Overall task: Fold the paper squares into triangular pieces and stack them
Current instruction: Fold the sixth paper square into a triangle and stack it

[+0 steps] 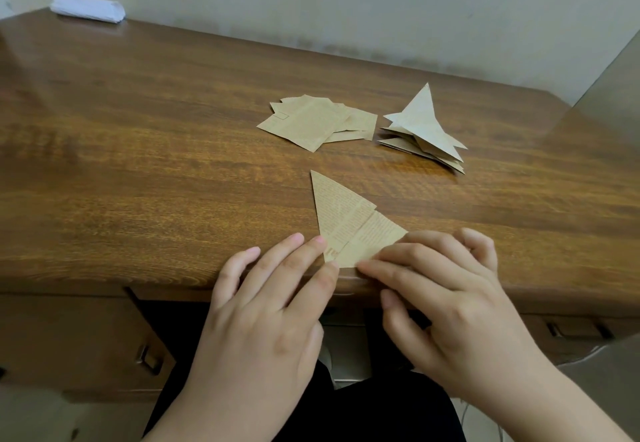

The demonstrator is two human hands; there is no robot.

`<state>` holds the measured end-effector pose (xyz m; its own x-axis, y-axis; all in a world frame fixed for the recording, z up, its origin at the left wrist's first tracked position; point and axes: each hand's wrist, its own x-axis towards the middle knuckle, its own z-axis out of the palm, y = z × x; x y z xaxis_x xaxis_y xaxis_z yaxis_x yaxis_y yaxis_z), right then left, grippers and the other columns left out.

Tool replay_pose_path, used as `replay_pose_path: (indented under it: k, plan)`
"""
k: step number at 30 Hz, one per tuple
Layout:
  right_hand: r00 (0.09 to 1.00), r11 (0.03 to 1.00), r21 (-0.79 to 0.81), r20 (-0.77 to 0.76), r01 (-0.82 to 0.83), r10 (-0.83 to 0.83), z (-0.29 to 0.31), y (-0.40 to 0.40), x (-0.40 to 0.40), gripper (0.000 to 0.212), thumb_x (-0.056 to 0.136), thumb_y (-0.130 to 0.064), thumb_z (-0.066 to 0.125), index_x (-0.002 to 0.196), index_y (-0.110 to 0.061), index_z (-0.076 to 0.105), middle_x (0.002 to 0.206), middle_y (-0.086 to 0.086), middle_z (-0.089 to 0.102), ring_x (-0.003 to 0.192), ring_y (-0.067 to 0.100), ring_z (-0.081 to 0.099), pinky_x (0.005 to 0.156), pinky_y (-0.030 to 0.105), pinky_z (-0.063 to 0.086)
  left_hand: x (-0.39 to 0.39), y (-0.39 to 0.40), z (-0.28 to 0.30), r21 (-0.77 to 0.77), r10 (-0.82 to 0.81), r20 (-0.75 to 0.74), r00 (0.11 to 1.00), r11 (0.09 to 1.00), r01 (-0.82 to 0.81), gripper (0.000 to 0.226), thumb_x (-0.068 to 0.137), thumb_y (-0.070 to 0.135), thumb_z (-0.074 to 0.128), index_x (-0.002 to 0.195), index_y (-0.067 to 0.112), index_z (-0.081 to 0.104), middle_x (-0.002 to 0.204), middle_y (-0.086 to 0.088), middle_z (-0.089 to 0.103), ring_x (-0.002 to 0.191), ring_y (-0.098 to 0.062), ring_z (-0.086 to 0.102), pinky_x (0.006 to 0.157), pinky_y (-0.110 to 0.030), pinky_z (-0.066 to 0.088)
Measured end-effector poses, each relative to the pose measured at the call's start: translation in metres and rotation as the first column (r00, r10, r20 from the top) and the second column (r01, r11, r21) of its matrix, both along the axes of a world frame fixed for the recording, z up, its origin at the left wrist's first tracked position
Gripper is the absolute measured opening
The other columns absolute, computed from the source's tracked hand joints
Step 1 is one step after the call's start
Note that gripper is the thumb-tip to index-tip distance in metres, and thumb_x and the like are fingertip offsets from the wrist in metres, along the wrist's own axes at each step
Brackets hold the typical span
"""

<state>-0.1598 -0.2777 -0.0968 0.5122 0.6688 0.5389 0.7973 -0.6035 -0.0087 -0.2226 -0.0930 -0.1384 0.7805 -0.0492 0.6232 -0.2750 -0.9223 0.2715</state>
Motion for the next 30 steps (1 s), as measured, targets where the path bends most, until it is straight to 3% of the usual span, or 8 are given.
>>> replay_pose_path:
  k: [5, 11, 17, 20, 25, 28, 30]
  plan:
    - [0.998, 1.0, -0.007, -0.058, 0.009, -0.009, 0.006, -0.007, 0.003, 0.02, 0.085, -0.027, 0.057, 0.097, -0.02, 0.072, 0.1, -0.009, 0.065, 0.105, 0.015, 0.057, 0.091, 0.038, 0.036, 0.0, 0.003, 0.001, -0.034, -0.029, -0.017, 0.999, 0.999, 0.029, 0.037, 0.08, 0.014, 0.043, 0.114, 0.024, 0.052, 0.13, 0.002, 0.059, 0.125, -0.016, 0.047, 0.104, -0.042, 0.03]
    - [0.964, 0.976, -0.089, -0.199, -0.198, 0.178, 0.01, -0.001, 0.011, 0.028, 0.089, -0.024, 0.06, 0.116, -0.02, 0.064, 0.129, -0.011, 0.057, 0.127, 0.009, 0.047, 0.1, 0.032, 0.04, 0.0, 0.016, 0.007, -0.068, -0.128, -0.072, 0.989, 0.99, 0.123, 0.032, 0.081, 0.017, 0.044, 0.11, 0.028, 0.053, 0.13, 0.009, 0.057, 0.128, -0.008, 0.044, 0.112, -0.04, 0.019]
    - [0.946, 0.967, -0.112, -0.259, -0.228, 0.193, 0.022, 0.006, 0.017, 0.028, 0.087, -0.021, 0.056, 0.114, -0.024, 0.064, 0.111, -0.013, 0.062, 0.104, 0.007, 0.056, 0.089, 0.031, 0.043, -0.003, 0.014, 0.008, -0.163, -0.121, -0.074, 0.99, 0.981, 0.108, 0.028, 0.081, 0.023, 0.045, 0.107, 0.03, 0.055, 0.132, 0.013, 0.054, 0.129, -0.004, 0.042, 0.114, -0.037, 0.016]
    - [0.918, 0.964, -0.15, -0.366, -0.222, 0.154, 0.035, 0.018, 0.025, 0.023, 0.087, -0.033, 0.055, 0.106, -0.03, 0.067, 0.101, -0.015, 0.06, 0.094, 0.006, 0.056, 0.082, 0.029, 0.047, -0.004, 0.007, 0.007, -0.245, -0.042, -0.046, 0.998, 0.969, 0.029, 0.025, 0.078, 0.027, 0.048, 0.099, 0.027, 0.061, 0.122, 0.011, 0.056, 0.123, -0.009, 0.046, 0.11, -0.04, 0.021]
    - [0.76, 0.97, -0.201, -0.649, -0.141, -0.024, 0.061, 0.038, 0.037, 0.011, 0.085, -0.044, 0.061, 0.086, -0.038, 0.07, 0.09, -0.02, 0.061, 0.084, -0.001, 0.059, 0.073, 0.022, 0.05, -0.007, 0.004, 0.009, -0.281, 0.028, -0.055, 0.998, 0.959, -0.042, 0.027, 0.077, 0.031, 0.048, 0.097, 0.025, 0.066, 0.112, 0.012, 0.058, 0.117, -0.008, 0.047, 0.109, -0.039, 0.02]
    - [0.726, 0.953, -0.286, -0.677, -0.105, -0.124, 0.069, 0.05, 0.043, 0.021, 0.082, -0.048, 0.064, 0.061, -0.047, 0.061, 0.071, -0.026, 0.062, 0.069, -0.01, 0.056, 0.057, 0.009, 0.042, -0.009, 0.004, 0.009, -0.249, 0.032, -0.045, 0.998, 0.968, -0.042, 0.029, 0.078, 0.03, 0.048, 0.099, 0.024, 0.067, 0.113, 0.012, 0.061, 0.116, -0.008, 0.049, 0.108, -0.042, 0.022]
    - [0.727, 0.929, -0.36, -0.66, -0.086, -0.189, 0.072, 0.055, 0.046, 0.012, 0.082, -0.05, 0.064, 0.072, -0.044, 0.064, 0.078, -0.023, 0.065, 0.072, -0.006, 0.058, 0.06, 0.011, 0.044, -0.01, 0.004, 0.008, -0.204, 0.028, -0.021, 0.999, 0.978, -0.031, 0.03, 0.078, 0.027, 0.049, 0.101, 0.022, 0.067, 0.112, 0.011, 0.062, 0.115, -0.009, 0.05, 0.107, -0.044, 0.024]
